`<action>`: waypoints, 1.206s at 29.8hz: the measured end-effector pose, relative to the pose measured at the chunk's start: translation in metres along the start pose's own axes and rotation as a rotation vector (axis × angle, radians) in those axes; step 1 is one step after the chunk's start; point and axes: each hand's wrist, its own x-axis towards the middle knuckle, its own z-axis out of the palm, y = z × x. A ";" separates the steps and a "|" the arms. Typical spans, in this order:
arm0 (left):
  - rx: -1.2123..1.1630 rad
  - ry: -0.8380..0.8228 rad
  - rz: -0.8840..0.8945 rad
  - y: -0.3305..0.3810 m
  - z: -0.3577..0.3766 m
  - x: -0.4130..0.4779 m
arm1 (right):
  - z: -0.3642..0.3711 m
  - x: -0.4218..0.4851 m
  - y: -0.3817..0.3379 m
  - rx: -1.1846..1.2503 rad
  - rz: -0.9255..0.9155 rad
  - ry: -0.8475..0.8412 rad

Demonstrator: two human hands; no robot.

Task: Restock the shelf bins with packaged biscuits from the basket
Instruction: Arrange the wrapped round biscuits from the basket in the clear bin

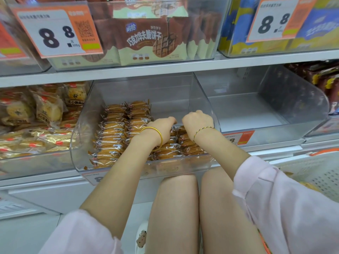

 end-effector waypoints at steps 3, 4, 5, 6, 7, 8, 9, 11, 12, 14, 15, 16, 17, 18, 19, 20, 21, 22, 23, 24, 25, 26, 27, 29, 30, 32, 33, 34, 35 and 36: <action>0.043 0.019 -0.012 -0.003 0.001 0.001 | 0.000 0.003 0.002 -0.005 0.005 0.027; 0.051 0.030 -0.015 -0.004 0.000 0.001 | 0.001 0.003 0.003 -0.009 0.002 0.034; 0.056 0.042 -0.021 -0.006 -0.001 0.002 | 0.001 0.003 0.004 -0.016 -0.002 0.035; 0.063 0.055 -0.028 -0.007 -0.002 0.002 | 0.002 0.004 0.004 -0.025 -0.005 0.035; 0.071 0.069 -0.034 -0.008 -0.002 0.002 | 0.002 0.004 0.004 -0.033 -0.008 0.034; 0.080 0.082 -0.040 -0.009 -0.003 0.002 | 0.002 0.004 0.005 -0.038 -0.010 0.031; 0.088 0.090 -0.043 -0.009 -0.003 0.002 | 0.002 0.005 0.004 -0.041 -0.013 0.027; 0.115 0.087 -0.036 -0.007 -0.003 0.003 | 0.002 0.006 0.003 -0.045 -0.020 0.017; 0.135 0.079 -0.027 -0.006 -0.002 0.003 | 0.002 0.006 0.003 -0.047 -0.027 0.009; 0.166 0.069 -0.011 -0.002 0.001 0.004 | 0.003 0.007 0.002 -0.052 -0.044 -0.006; 0.172 0.066 -0.007 0.000 0.002 0.004 | 0.003 0.007 0.002 -0.055 -0.054 -0.013; 0.175 0.061 -0.002 0.002 0.002 0.004 | 0.003 0.007 0.002 -0.057 -0.063 -0.018; 0.175 0.053 0.002 0.003 0.002 0.004 | 0.003 0.008 0.001 -0.058 -0.071 -0.021; 0.171 0.045 0.006 0.004 0.002 0.004 | 0.004 0.008 0.001 -0.056 -0.075 -0.022; 0.161 0.040 0.009 0.003 0.001 0.004 | 0.004 0.008 0.000 -0.050 -0.075 -0.022; 0.146 0.037 0.010 0.002 0.001 0.004 | 0.003 0.008 0.000 -0.041 -0.071 -0.022; 0.128 0.036 0.008 0.001 0.002 0.004 | 0.003 0.007 0.001 -0.030 -0.064 -0.021; 0.111 0.036 0.003 -0.001 0.002 0.003 | 0.002 0.006 0.002 -0.020 -0.058 -0.018; 0.100 0.039 -0.004 -0.002 0.003 0.003 | 0.001 0.005 0.002 -0.011 -0.052 -0.015; 0.094 0.044 -0.012 -0.003 0.004 0.003 | 0.001 0.004 0.003 -0.002 -0.048 -0.011; 0.092 0.052 -0.020 -0.004 0.004 0.002 | 0.000 0.004 0.004 0.007 -0.046 -0.008; 0.087 0.060 -0.027 -0.004 0.005 0.002 | -0.001 0.003 0.004 0.015 -0.046 -0.005; 0.077 0.067 -0.031 -0.004 0.004 0.001 | -0.002 0.003 0.004 0.024 -0.046 -0.002; 0.051 0.086 -0.032 -0.003 0.003 0.000 | -0.003 0.001 0.004 0.048 -0.044 0.005; 0.042 0.098 -0.033 -0.002 0.002 -0.001 | -0.004 0.000 0.004 0.059 -0.041 0.009; 0.028 0.128 -0.039 -0.001 -0.002 -0.005 | -0.006 -0.001 0.006 0.088 -0.034 0.024; 0.020 0.141 -0.044 0.000 -0.004 -0.008 | -0.007 -0.001 0.008 0.112 -0.029 0.038; 0.007 0.151 -0.051 0.001 -0.006 -0.011 | -0.009 -0.002 0.010 0.146 -0.027 0.057; -0.011 0.168 -0.060 0.002 -0.008 -0.016 | -0.010 -0.003 0.013 0.193 -0.028 0.081; -0.037 0.198 -0.069 0.005 -0.010 -0.021 | -0.012 -0.006 0.016 0.246 -0.030 0.110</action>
